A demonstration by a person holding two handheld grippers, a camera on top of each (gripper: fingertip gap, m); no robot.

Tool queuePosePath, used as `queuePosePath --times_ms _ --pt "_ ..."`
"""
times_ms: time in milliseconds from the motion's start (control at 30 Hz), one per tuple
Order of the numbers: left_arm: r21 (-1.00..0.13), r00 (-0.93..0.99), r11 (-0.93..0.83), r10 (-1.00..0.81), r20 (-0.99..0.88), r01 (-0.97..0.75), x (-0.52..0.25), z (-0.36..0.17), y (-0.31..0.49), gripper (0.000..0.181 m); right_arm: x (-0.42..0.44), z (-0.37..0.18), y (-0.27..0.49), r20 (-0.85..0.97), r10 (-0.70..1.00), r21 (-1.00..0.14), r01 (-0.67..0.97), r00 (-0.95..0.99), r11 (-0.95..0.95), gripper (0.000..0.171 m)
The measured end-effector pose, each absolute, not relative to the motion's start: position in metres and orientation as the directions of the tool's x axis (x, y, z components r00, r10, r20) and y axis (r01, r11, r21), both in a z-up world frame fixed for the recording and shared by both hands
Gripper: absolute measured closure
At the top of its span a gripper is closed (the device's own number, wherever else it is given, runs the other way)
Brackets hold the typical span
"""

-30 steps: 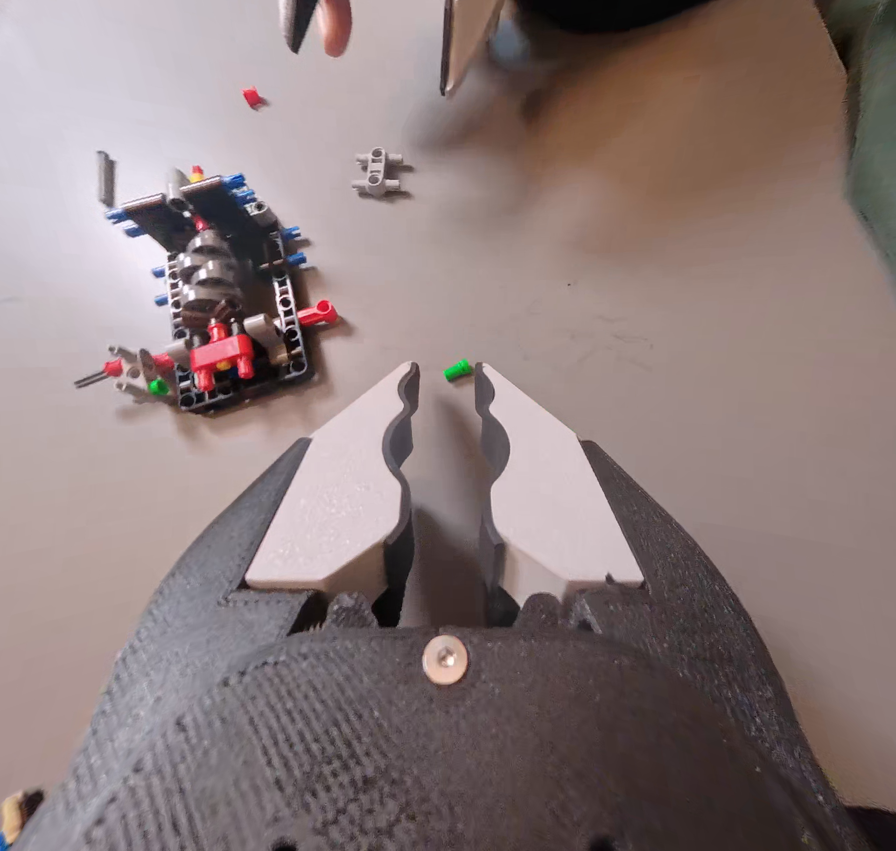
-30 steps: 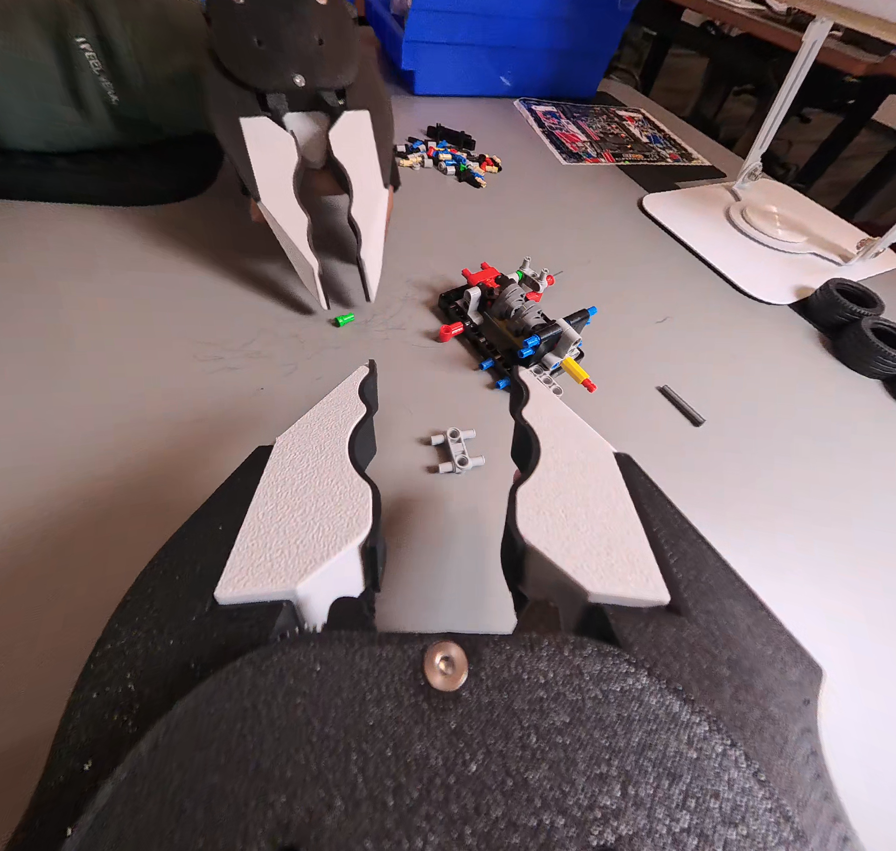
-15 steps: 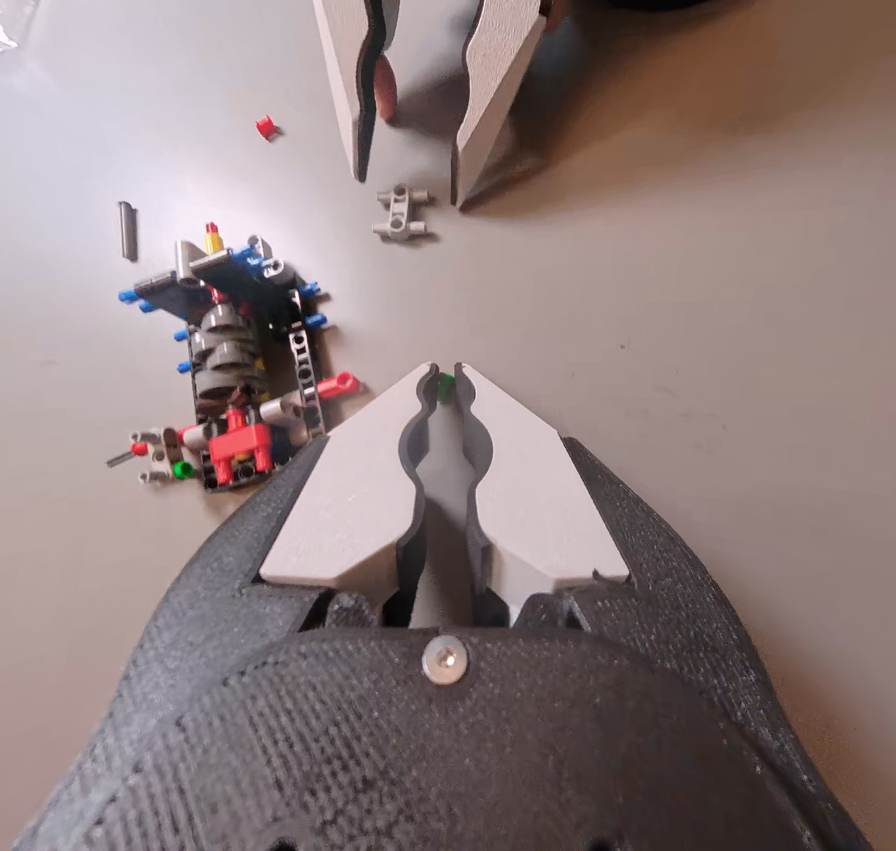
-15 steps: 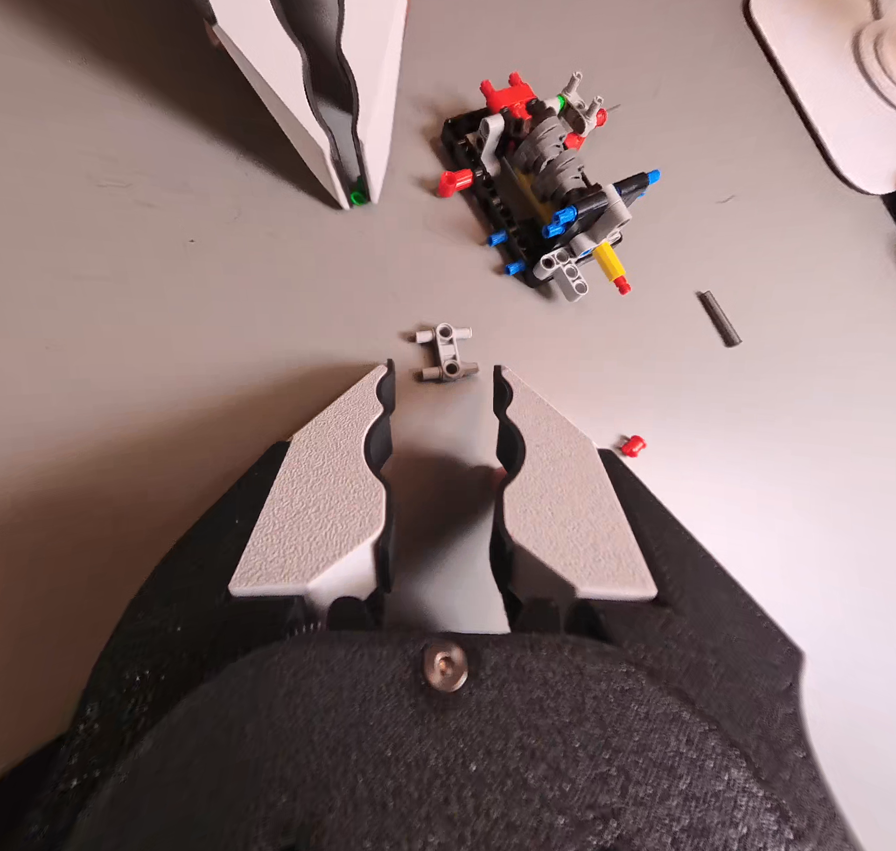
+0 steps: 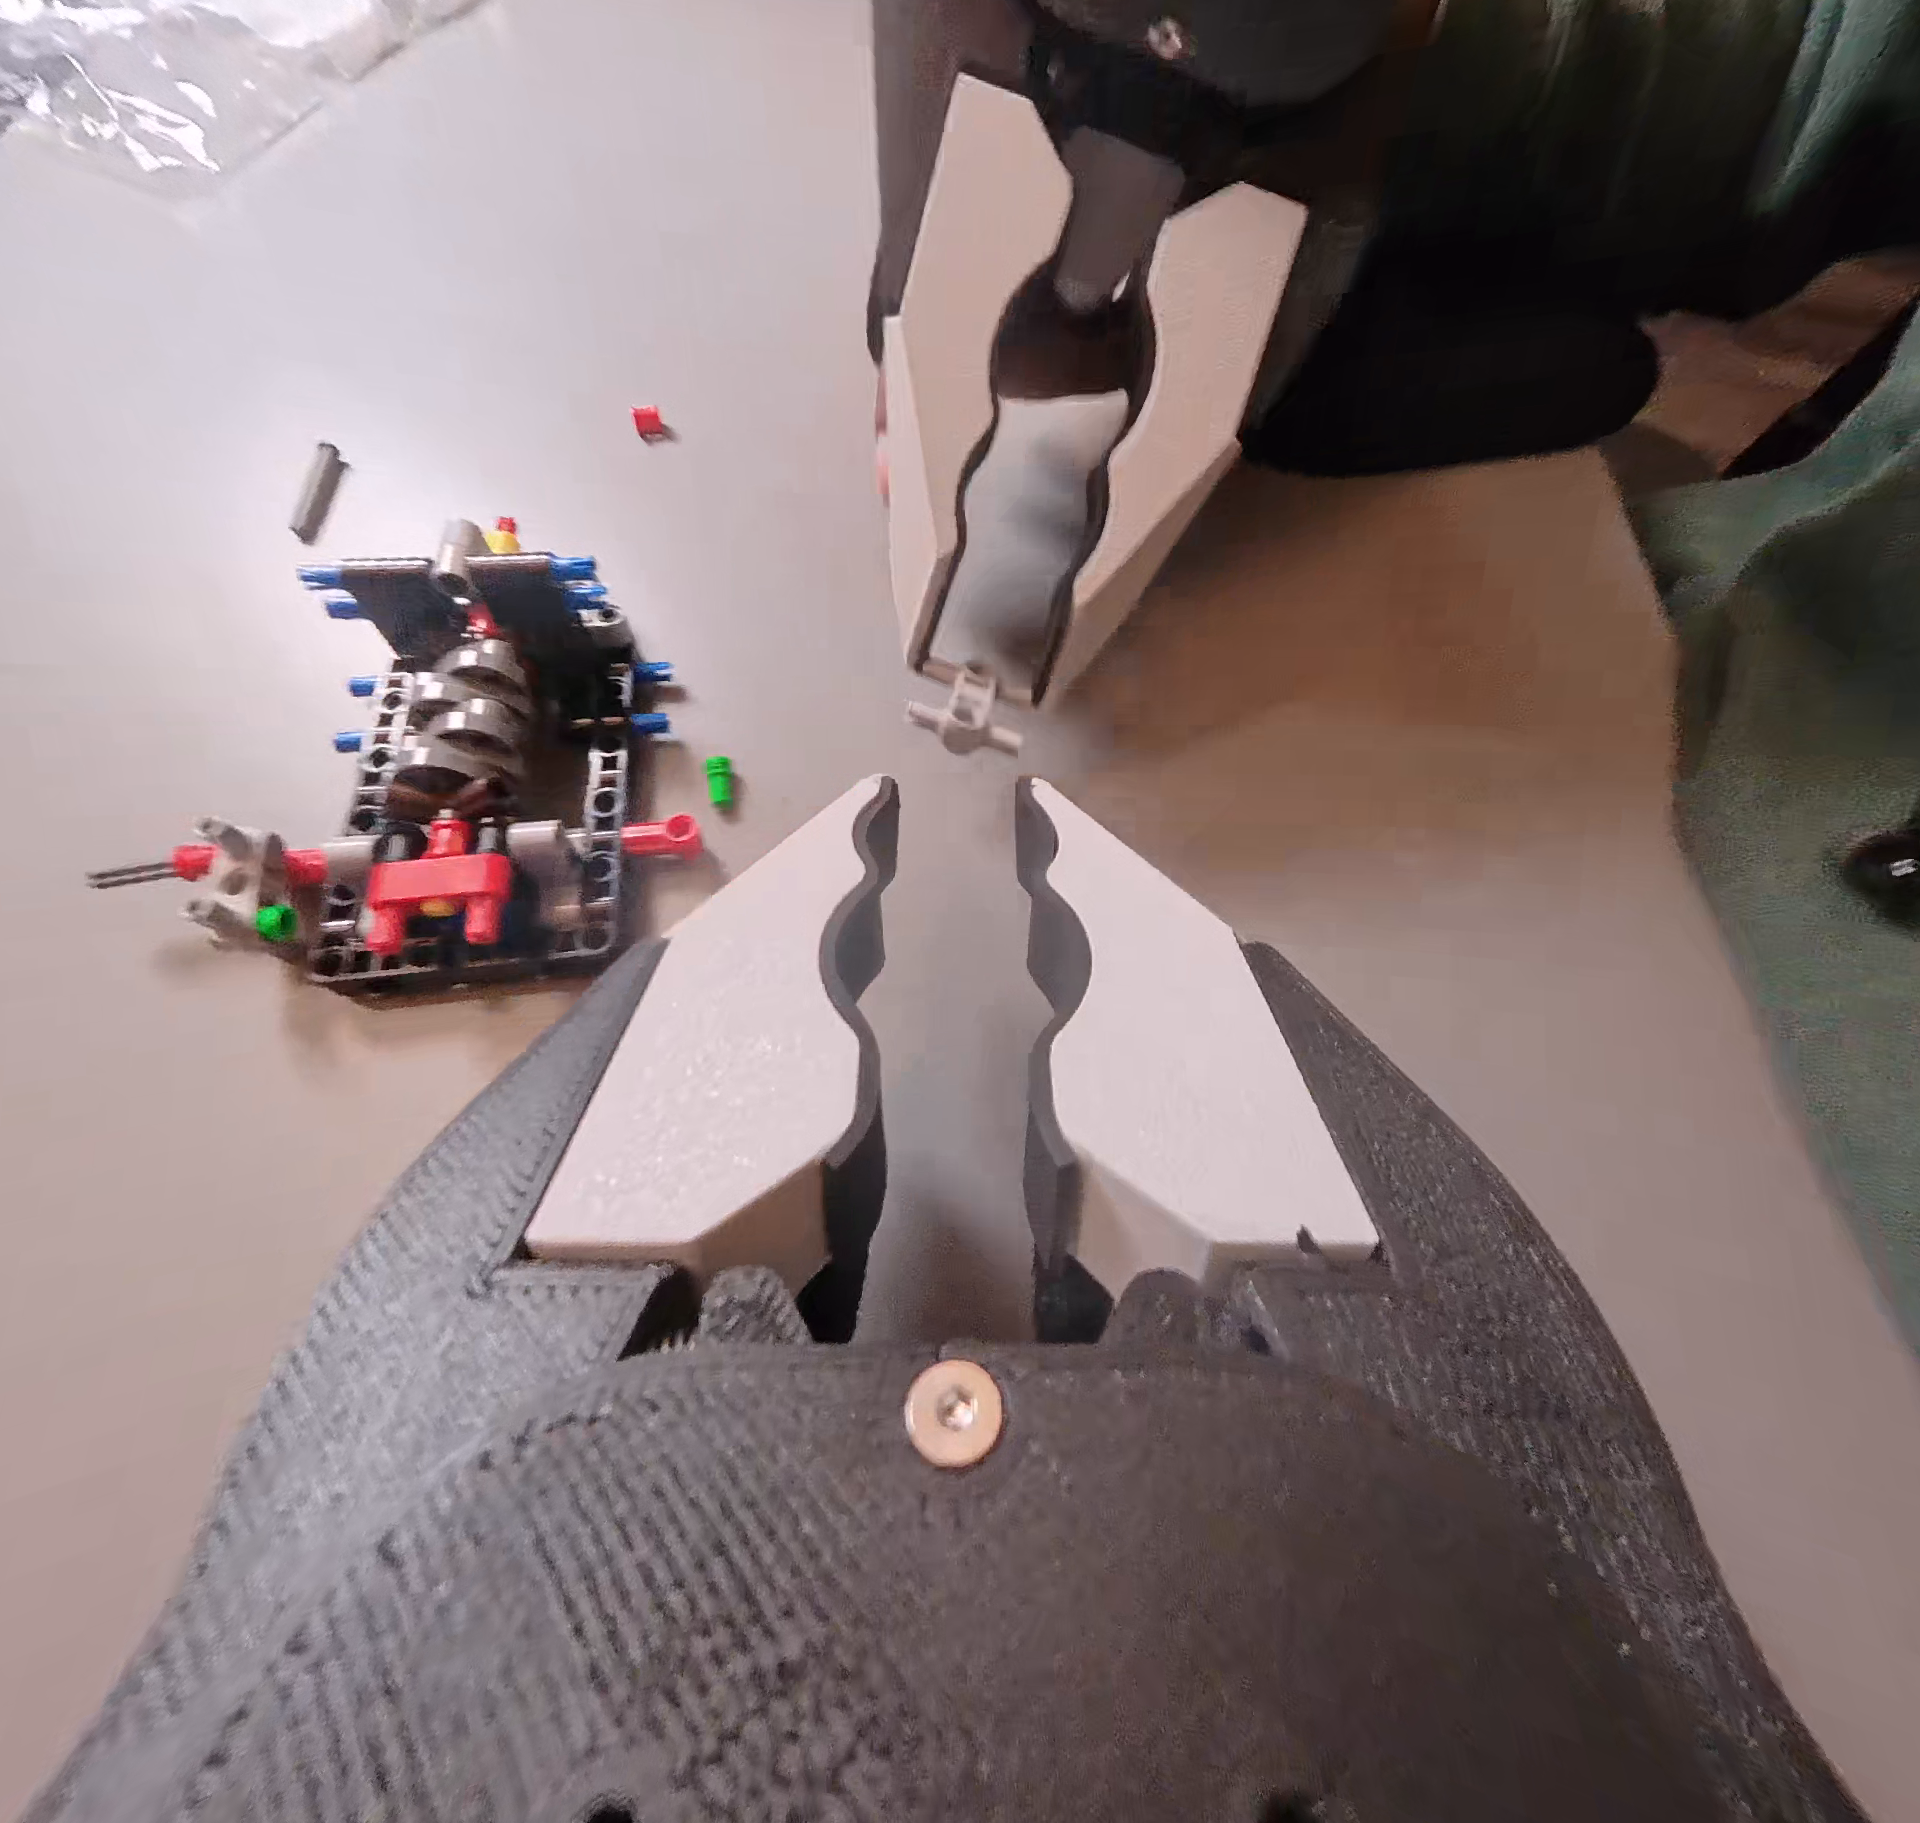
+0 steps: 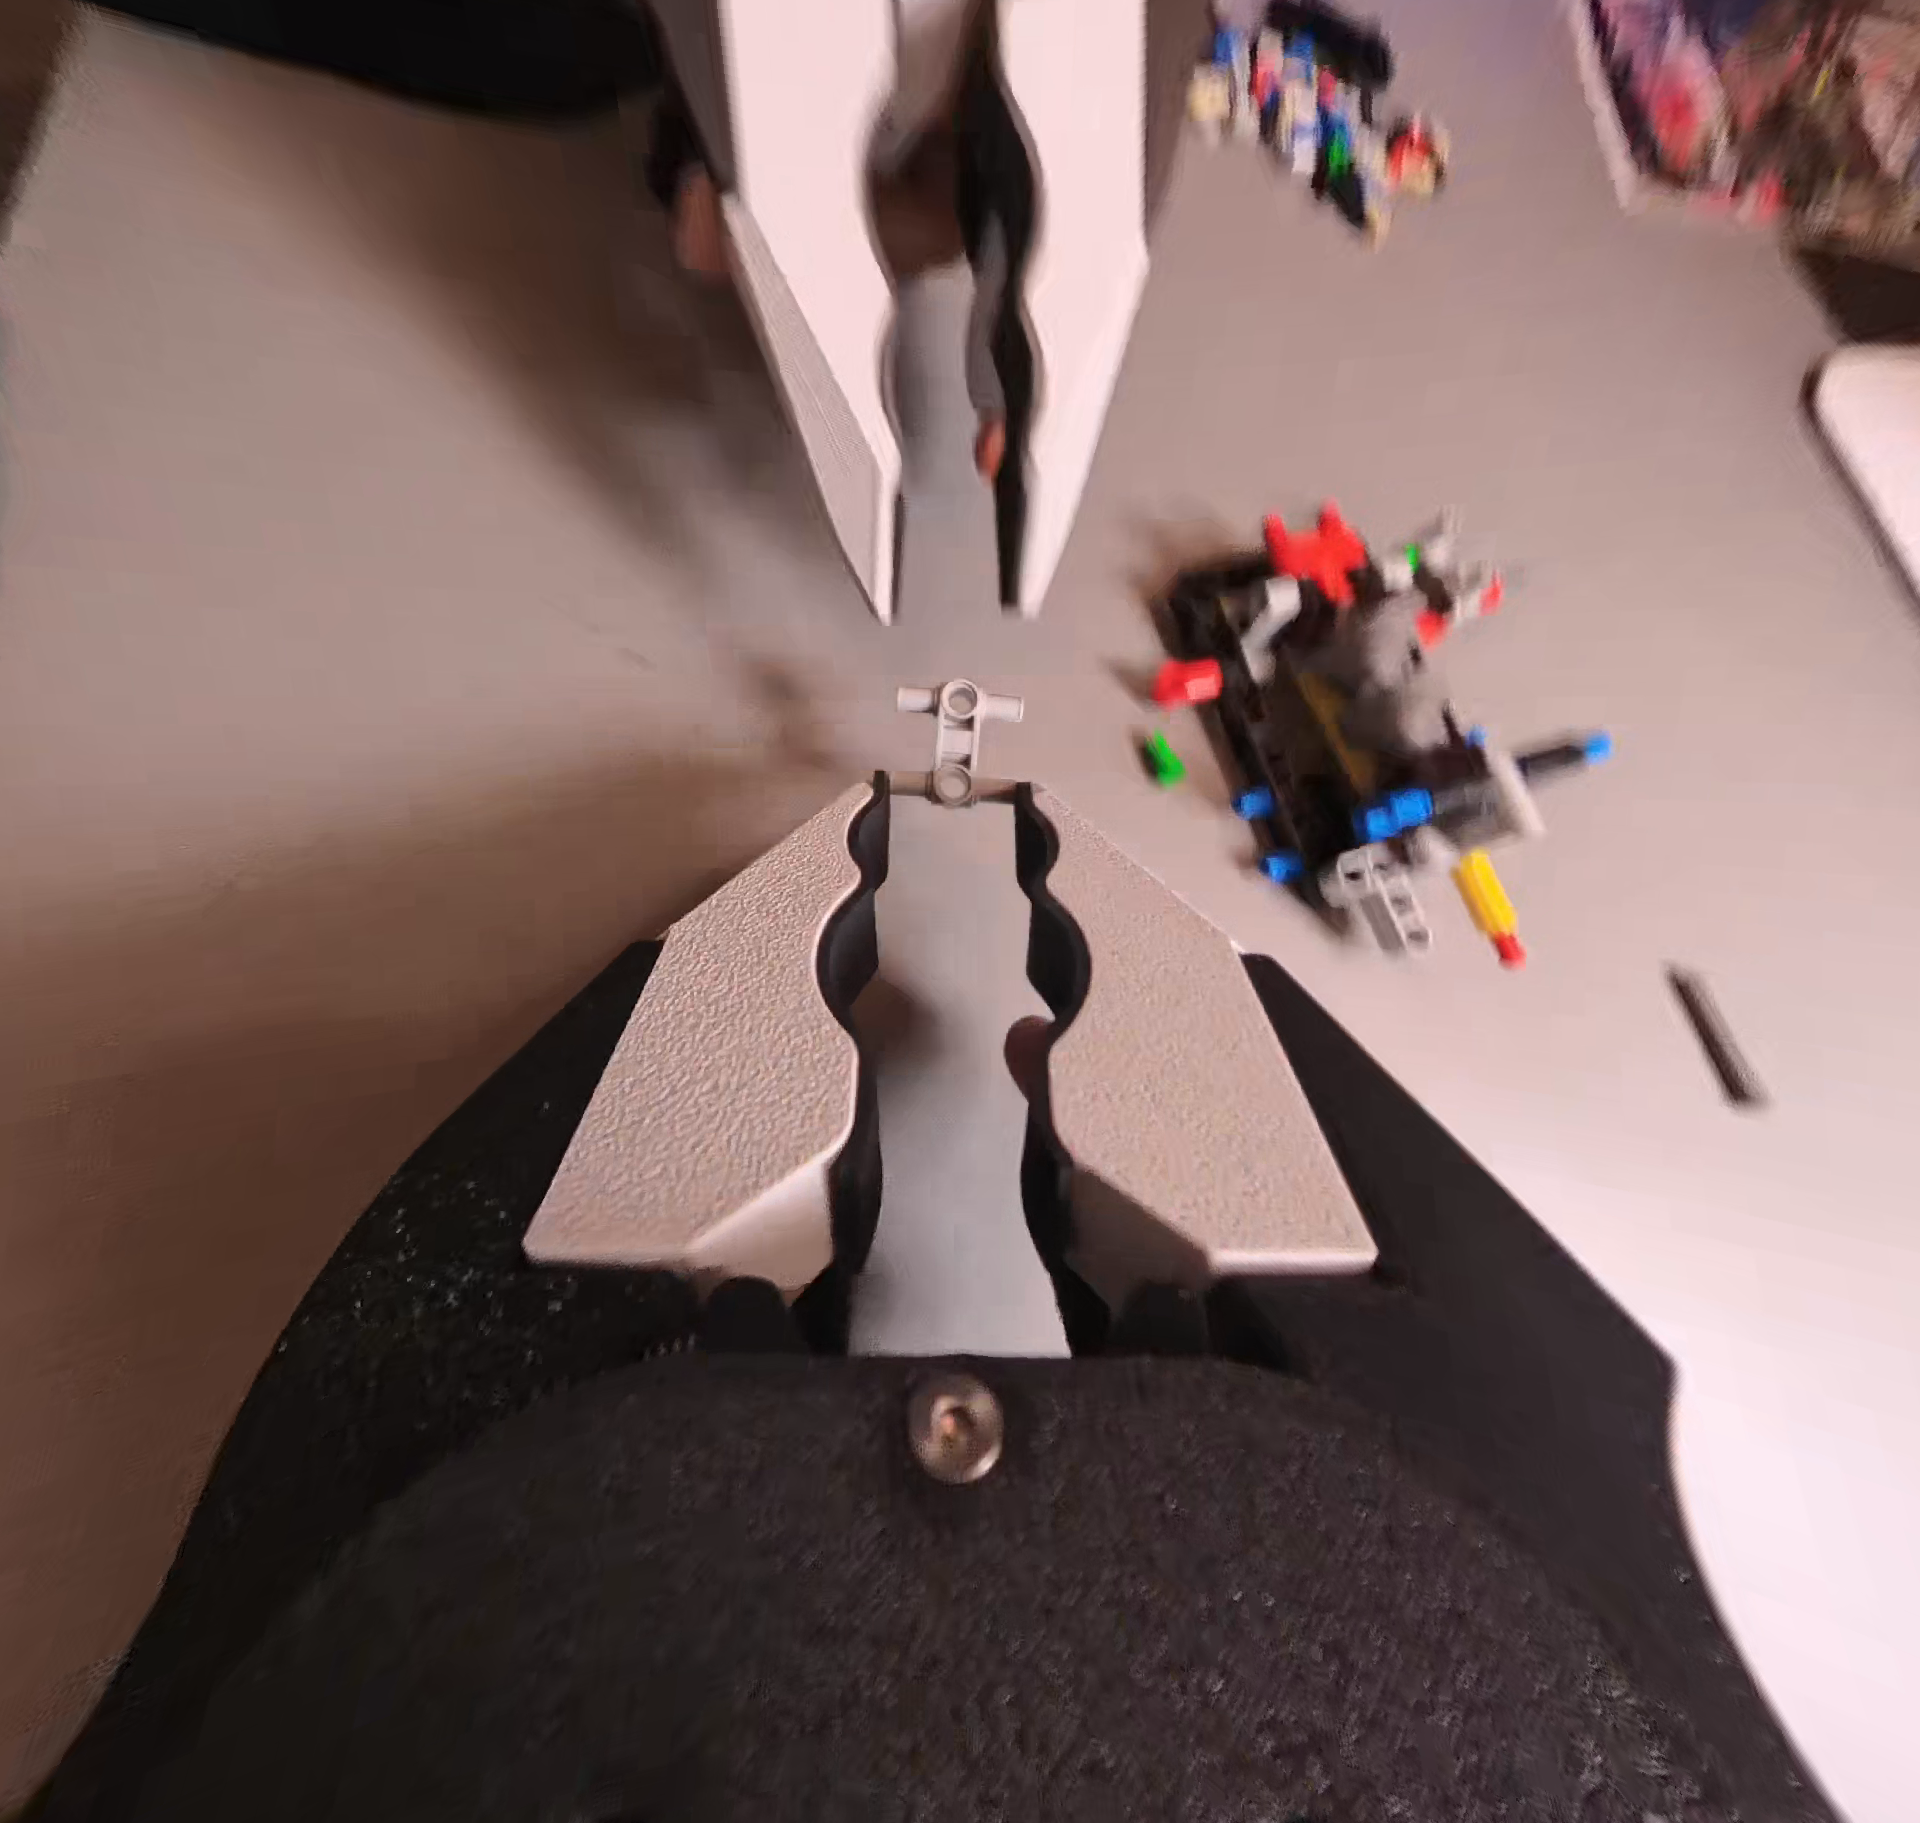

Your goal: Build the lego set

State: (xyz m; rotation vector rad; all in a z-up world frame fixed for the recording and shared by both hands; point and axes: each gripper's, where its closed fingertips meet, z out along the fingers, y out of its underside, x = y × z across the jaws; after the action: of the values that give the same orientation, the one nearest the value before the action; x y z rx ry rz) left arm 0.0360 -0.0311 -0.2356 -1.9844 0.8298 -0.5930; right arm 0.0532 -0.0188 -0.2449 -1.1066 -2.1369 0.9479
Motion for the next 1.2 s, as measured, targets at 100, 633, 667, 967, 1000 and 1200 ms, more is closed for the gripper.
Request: queuePosePath --times_ms 100,633,667,967,1000,1200 --pt "-0.863 0.594 -0.447 -0.769 0.238 -0.233 0.049 -0.226 -0.041 0.153 0.043 -0.237 -0.041 0.227 0.818 -0.816 0.356 -0.528 0.456 0.15" --pt "-0.786 0.6 -0.403 -0.798 0.051 -0.469 0.038 -0.26 -0.047 0.159 0.041 -0.259 -0.04 0.193 0.808 -0.768 0.428 -0.556 0.477 0.15" --pt "-0.775 0.608 -0.407 -0.793 0.037 -0.483 0.036 -0.263 -0.045 0.161 0.04 -0.263 -0.039 0.196 0.805 -0.751 0.442 -0.56 0.49 0.15" --pt "-0.732 0.623 -0.401 -0.781 -0.041 -0.551 0.03 -0.27 -0.043 0.165 0.033 -0.255 -0.002 0.1 0.791 -0.682 0.537 -0.604 0.496 0.137" --pt "-0.74 0.631 -0.406 -0.775 -0.033 -0.537 0.028 -0.269 -0.041 0.162 0.029 -0.254 0.004 0.112 0.792 -0.673 0.54 -0.601 0.505 0.137" --pt "-0.751 0.651 -0.43 -0.759 -0.001 -0.502 0.028 -0.269 -0.035 0.15 0.007 -0.262 0.018 0.167 0.753 -0.583 0.552 -0.636 0.596 0.149"
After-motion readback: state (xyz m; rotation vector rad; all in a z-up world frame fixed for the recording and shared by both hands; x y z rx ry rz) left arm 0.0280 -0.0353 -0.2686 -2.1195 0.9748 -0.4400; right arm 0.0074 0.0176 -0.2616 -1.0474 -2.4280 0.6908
